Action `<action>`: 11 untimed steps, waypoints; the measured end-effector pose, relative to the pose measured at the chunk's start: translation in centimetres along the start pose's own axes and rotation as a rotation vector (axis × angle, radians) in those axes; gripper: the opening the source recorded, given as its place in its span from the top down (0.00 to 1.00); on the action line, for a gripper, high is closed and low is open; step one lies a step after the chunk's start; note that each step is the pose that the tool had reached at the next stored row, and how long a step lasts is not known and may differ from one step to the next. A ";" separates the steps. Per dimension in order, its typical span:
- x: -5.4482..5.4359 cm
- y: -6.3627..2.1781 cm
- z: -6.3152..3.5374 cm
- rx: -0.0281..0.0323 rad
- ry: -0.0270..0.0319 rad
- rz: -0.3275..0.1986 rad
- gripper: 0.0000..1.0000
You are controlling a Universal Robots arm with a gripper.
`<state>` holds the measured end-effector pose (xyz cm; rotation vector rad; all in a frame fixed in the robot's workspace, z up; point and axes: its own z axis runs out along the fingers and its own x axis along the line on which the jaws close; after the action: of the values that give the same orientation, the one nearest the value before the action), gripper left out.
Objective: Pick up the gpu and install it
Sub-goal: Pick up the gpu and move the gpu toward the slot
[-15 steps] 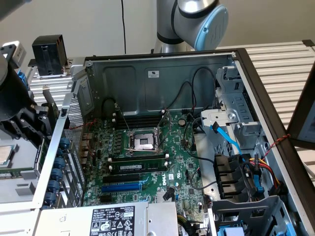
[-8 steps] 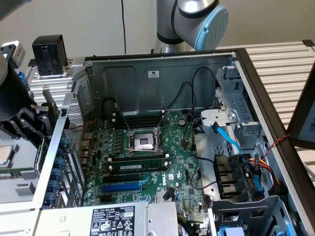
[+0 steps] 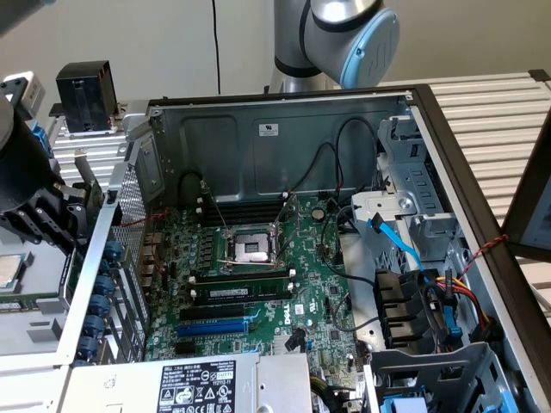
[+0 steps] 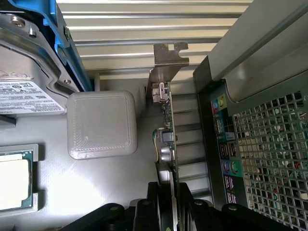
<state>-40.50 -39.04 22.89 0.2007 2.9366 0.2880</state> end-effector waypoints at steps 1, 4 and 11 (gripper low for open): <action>0.0 0.00 0.00 0.0000 0.0000 0.000 0.71; 0.0 0.00 0.00 0.0000 0.0000 0.000 0.71; 0.0 0.00 0.00 0.0000 0.0000 0.000 0.71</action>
<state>-40.50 -39.04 22.89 0.2007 2.9366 0.2880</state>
